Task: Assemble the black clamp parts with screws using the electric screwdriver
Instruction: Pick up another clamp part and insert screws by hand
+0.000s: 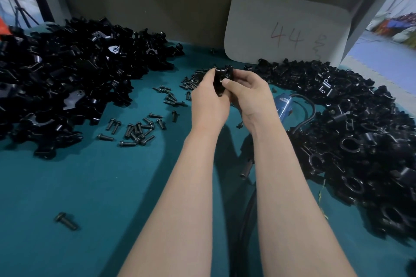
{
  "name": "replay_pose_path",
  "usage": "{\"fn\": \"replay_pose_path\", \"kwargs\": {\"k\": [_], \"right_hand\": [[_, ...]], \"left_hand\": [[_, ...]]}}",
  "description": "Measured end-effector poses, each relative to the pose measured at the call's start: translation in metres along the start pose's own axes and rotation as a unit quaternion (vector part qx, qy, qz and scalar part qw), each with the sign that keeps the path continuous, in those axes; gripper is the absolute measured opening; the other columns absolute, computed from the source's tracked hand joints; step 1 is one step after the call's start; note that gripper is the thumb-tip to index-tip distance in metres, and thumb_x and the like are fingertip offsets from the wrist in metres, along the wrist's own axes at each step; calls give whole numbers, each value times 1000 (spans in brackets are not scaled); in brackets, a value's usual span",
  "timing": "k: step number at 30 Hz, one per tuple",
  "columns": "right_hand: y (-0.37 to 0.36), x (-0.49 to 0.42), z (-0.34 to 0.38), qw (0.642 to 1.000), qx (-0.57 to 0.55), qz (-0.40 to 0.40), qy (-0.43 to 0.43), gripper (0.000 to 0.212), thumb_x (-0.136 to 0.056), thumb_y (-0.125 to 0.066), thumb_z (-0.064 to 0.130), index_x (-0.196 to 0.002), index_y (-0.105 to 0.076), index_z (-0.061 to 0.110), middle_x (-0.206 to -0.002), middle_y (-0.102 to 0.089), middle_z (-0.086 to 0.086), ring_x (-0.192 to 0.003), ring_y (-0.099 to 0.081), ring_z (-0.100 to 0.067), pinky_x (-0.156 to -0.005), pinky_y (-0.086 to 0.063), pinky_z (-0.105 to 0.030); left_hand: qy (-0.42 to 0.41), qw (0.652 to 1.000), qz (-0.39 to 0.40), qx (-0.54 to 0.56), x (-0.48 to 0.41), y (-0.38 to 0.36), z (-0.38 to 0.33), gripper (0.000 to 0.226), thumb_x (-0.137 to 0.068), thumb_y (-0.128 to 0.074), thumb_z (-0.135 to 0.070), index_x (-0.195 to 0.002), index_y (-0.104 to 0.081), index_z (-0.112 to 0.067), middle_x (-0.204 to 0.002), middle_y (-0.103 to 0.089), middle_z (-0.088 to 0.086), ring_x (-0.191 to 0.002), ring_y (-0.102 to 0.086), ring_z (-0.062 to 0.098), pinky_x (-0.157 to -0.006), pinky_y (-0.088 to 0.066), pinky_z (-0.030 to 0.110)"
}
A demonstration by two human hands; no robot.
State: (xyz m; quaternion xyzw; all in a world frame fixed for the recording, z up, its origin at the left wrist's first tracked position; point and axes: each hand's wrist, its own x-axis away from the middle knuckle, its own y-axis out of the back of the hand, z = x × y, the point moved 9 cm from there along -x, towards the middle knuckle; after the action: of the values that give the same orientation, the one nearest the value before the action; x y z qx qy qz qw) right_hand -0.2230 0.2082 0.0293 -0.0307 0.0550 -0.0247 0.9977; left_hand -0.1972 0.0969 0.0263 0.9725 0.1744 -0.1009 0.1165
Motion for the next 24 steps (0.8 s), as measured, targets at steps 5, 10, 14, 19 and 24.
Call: {"fn": "replay_pose_path", "kwargs": {"k": [5, 10, 14, 19, 24], "right_hand": [[-4, 3, 3, 1000, 0, 11, 0, 23, -85, -64, 0, -106, -60, 8, -108, -68, -14, -104, -66, -25, -94, -52, -41], [-11, 8, 10, 996, 65, -15, 58, 14, -95, -57, 22, -92, -69, 15, -88, -69, 0, -83, -62, -13, -80, -52, -32], [-39, 16, 5, 941, 316, 6, 120, 25, -96, -48, 13, -113, -68, 13, -104, -68, -3, -90, -59, -17, -87, -46, -29], [-94, 40, -42, 820, 521, 237, 21, 24, -94, -40, 5, -111, -57, 5, -119, -56, -15, -107, -45, -29, -100, -34, -42], [-89, 41, -31, 856, 484, 172, 63, 19, -92, -42, 2, -84, -58, 9, -107, -59, -14, -106, -47, -31, -93, -32, -40]], "left_hand": [[0, 999, -50, 3, 5, 8, -3, 30, -93, -58, -13, -123, -60, -17, -108, -69, 1, -100, -64, 17, -82, -48, 21], [29, 989, -125, 67, 5, 28, 0, 8, -90, -62, -24, -94, -66, -18, -91, -72, 0, -88, -67, 19, -80, -53, 30], [83, 929, -208, 295, -3, 58, 14, 8, -91, -63, -10, -83, -63, -11, -78, -65, 2, -78, -65, 22, -79, -54, 30], [93, 872, -225, 425, -4, 62, 13, 9, -93, -61, -10, -95, -62, -1, -80, -60, 6, -72, -61, 16, -71, -55, 19], [98, 872, -209, 433, -3, 59, 8, 4, -93, -61, -8, -89, -63, -6, -78, -60, 2, -71, -59, 15, -70, -53, 18]]}}
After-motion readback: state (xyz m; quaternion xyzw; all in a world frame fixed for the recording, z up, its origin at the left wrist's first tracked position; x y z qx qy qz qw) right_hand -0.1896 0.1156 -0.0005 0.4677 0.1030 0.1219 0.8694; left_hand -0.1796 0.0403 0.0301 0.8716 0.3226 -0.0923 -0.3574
